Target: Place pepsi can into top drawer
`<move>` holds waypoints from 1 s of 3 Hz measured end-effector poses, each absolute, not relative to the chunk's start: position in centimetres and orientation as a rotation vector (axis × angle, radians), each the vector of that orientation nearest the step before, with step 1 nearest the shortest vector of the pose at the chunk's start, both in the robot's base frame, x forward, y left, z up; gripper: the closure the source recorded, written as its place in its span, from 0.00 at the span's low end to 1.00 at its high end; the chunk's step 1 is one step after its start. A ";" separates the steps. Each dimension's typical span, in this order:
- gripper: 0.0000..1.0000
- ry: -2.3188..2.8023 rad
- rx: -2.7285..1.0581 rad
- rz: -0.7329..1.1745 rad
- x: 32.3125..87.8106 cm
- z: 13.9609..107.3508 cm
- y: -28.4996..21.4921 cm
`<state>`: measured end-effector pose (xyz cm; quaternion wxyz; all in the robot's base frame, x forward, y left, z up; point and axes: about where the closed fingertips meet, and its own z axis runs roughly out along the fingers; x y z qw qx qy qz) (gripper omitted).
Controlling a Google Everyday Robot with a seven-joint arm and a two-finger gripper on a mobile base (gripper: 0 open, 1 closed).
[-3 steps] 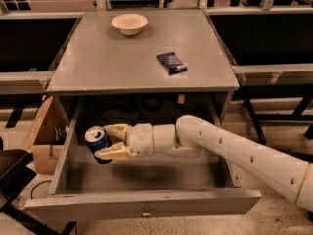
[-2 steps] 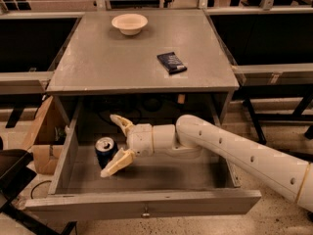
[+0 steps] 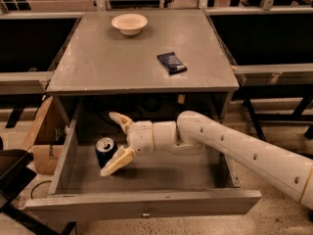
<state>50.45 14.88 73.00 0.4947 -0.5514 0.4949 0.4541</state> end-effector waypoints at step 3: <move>0.00 1.267 -1.847 1.062 45.7 85.3 8.9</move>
Offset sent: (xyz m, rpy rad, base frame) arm -0.0928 -0.0787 0.1635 -0.2681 -0.0183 0.5740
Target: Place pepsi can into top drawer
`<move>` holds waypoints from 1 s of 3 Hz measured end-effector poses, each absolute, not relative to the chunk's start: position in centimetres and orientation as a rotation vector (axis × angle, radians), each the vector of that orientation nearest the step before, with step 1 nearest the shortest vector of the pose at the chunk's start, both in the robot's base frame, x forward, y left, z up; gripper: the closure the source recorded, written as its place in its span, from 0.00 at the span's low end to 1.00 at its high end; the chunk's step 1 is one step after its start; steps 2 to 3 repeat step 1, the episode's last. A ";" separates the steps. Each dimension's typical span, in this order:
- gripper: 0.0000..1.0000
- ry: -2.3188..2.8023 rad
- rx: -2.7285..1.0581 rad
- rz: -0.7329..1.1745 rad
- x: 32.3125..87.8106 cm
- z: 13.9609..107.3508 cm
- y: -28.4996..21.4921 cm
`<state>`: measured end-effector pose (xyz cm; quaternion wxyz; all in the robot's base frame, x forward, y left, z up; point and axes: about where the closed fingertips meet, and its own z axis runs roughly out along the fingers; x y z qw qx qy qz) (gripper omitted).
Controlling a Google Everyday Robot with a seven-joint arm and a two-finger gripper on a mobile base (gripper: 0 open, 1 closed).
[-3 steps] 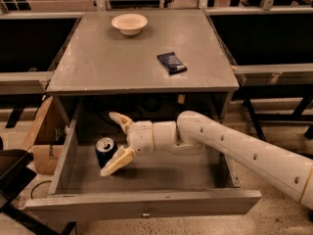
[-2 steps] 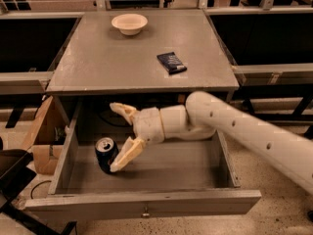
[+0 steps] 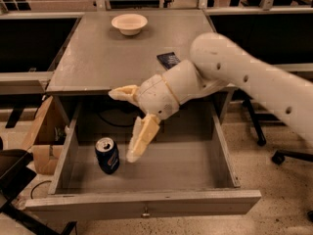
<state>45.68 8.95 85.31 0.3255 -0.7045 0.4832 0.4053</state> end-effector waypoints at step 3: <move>0.00 1.535 -1.953 0.936 42.4 87.2 4.1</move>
Offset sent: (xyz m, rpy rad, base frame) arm 0.0000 0.0000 0.0000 0.0000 0.0000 0.0000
